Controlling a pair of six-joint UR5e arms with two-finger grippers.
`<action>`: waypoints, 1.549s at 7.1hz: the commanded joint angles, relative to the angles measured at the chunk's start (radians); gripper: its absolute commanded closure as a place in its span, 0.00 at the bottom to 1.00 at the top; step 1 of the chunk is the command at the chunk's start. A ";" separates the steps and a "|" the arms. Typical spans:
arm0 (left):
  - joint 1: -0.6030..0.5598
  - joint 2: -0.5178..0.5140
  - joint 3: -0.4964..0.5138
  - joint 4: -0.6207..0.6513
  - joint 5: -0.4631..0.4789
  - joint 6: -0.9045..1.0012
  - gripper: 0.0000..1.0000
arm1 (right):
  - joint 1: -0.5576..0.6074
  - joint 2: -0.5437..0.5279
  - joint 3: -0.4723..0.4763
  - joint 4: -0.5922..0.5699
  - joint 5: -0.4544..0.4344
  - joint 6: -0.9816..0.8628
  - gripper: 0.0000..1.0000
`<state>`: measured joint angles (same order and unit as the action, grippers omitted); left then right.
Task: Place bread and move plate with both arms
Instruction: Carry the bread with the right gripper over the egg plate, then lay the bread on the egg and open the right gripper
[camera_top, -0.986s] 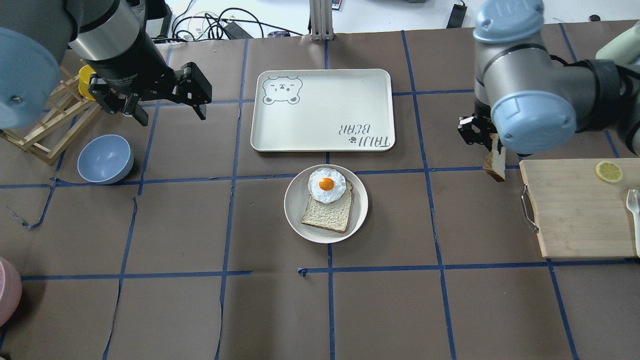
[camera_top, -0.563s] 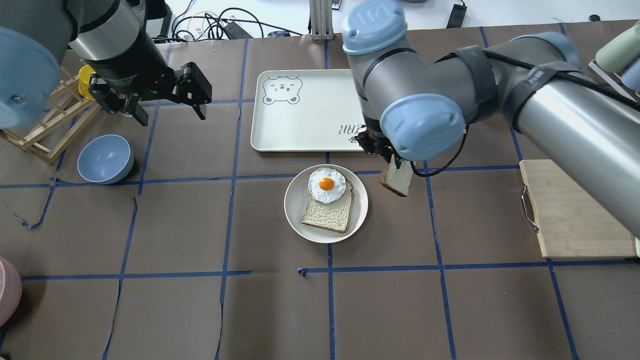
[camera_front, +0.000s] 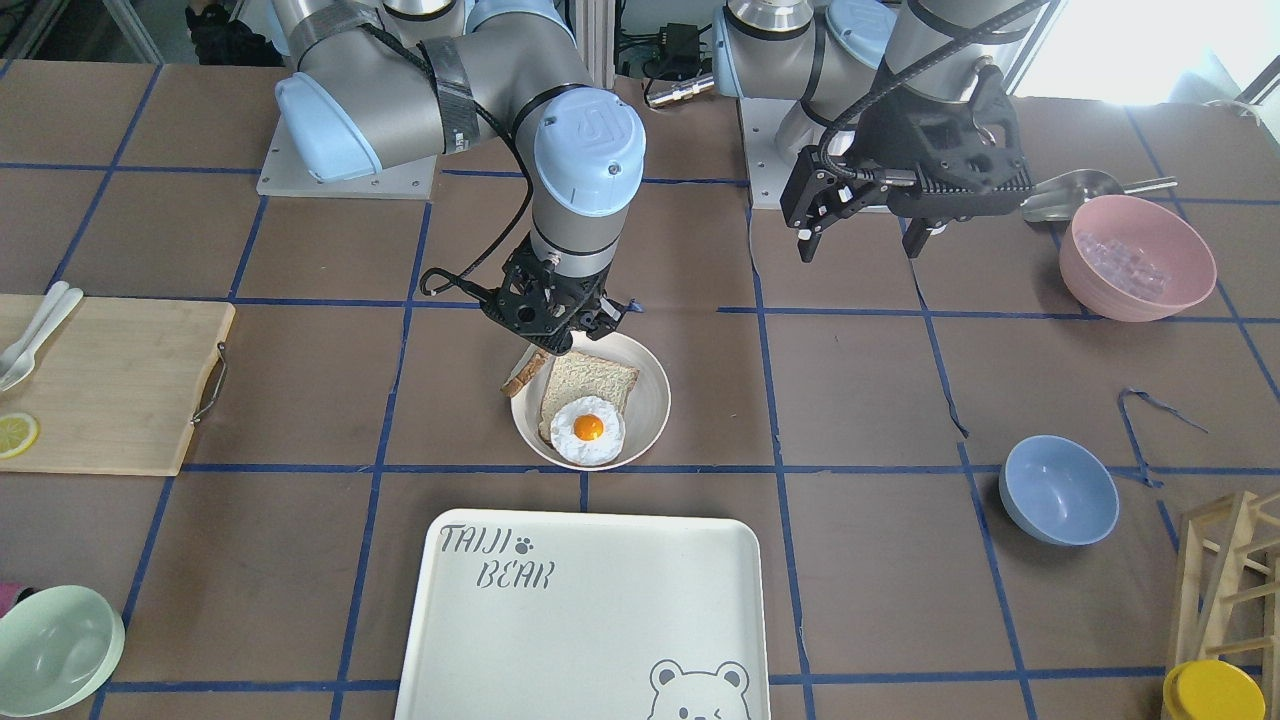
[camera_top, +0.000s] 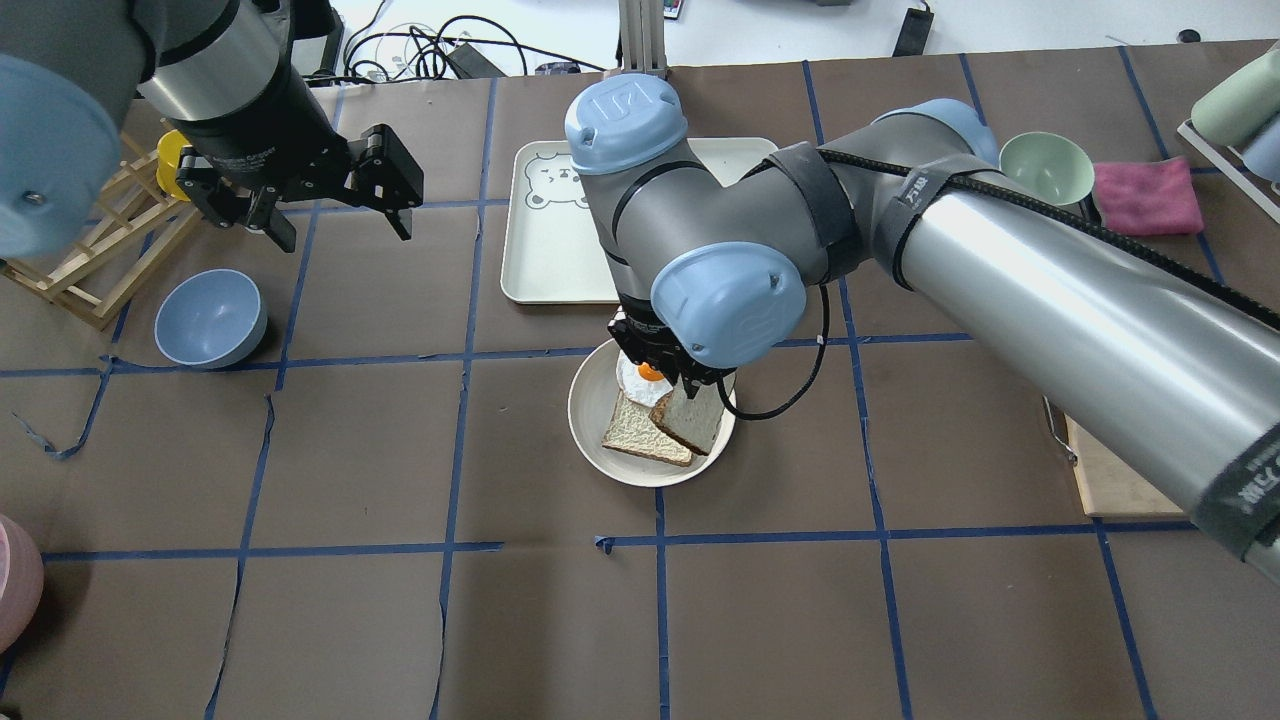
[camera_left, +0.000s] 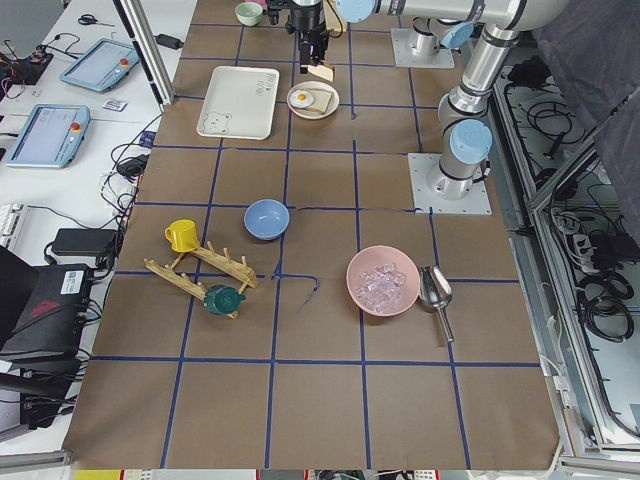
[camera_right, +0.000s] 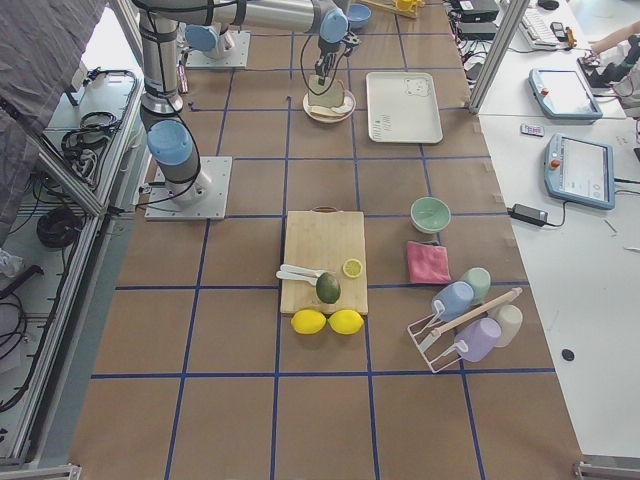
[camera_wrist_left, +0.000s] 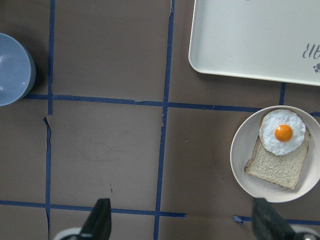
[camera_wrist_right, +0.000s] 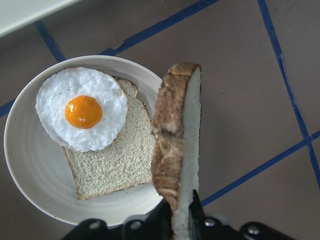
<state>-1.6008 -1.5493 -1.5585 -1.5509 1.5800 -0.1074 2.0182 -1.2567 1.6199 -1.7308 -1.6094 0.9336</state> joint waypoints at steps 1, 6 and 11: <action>-0.001 0.000 0.000 0.000 0.000 0.000 0.00 | 0.008 0.025 0.003 -0.016 0.008 0.002 1.00; -0.001 0.000 0.000 0.000 0.000 0.000 0.00 | 0.008 0.072 0.005 -0.053 0.006 -0.002 1.00; -0.001 0.000 0.000 0.000 0.000 0.000 0.00 | 0.008 0.083 0.006 -0.133 0.005 -0.010 0.43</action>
<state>-1.6007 -1.5493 -1.5585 -1.5509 1.5800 -0.1074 2.0267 -1.1772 1.6267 -1.8359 -1.6057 0.9241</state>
